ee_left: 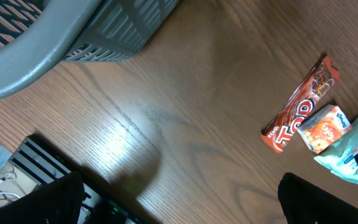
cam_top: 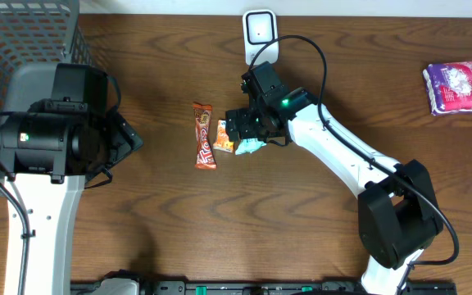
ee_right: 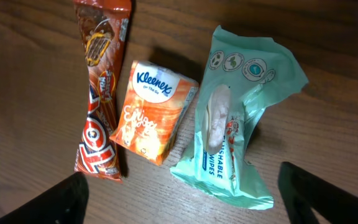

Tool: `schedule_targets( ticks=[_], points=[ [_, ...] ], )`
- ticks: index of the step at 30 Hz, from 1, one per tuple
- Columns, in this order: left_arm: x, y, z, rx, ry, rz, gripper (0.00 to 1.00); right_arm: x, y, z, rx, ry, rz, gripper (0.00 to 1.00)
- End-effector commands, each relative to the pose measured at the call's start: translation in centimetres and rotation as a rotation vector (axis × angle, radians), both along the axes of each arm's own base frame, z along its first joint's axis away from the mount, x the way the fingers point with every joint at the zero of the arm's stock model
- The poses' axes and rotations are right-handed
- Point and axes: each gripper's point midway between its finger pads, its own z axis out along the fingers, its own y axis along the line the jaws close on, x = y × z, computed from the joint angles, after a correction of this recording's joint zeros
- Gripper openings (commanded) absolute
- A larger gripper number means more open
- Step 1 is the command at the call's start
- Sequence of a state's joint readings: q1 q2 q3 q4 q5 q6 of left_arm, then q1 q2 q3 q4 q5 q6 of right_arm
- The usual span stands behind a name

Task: Scan the item barcode
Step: 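Lower the right gripper and pinch the wipes pouch's top edge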

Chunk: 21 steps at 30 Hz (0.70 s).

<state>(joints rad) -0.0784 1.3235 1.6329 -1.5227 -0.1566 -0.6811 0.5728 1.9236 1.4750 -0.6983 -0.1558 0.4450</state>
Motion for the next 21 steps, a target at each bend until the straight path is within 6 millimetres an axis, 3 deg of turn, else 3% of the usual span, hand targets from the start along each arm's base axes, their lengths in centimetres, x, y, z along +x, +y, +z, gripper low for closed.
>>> schedule_targets(
  ticks=[1, 8, 11, 16, 21],
  points=[
    [-0.3, 0.4, 0.2, 0.009, -0.007, 0.017, 0.99, -0.2, -0.1, -0.9, -0.020, 0.011, -0.009, 0.87],
    [-0.3, 0.4, 0.2, 0.009, -0.007, 0.017, 0.99, 0.5, 0.3, -2.1, -0.018, 0.004, -0.011, 0.84],
    [-0.3, 0.4, 0.2, 0.009, -0.007, 0.017, 0.99, 0.7, -0.3, -3.2, -0.060, 0.007, -0.025, 0.86],
    [-0.3, 0.4, 0.2, 0.009, -0.007, 0.017, 0.99, 1.1, -1.1, -3.5, -0.100, -0.009, -0.045, 0.84],
    [-0.3, 0.4, 0.2, 0.009, -0.008, 0.017, 0.99, 1.2, -2.0, -3.6, -0.114, 0.003, -0.062, 0.63]
  ],
)
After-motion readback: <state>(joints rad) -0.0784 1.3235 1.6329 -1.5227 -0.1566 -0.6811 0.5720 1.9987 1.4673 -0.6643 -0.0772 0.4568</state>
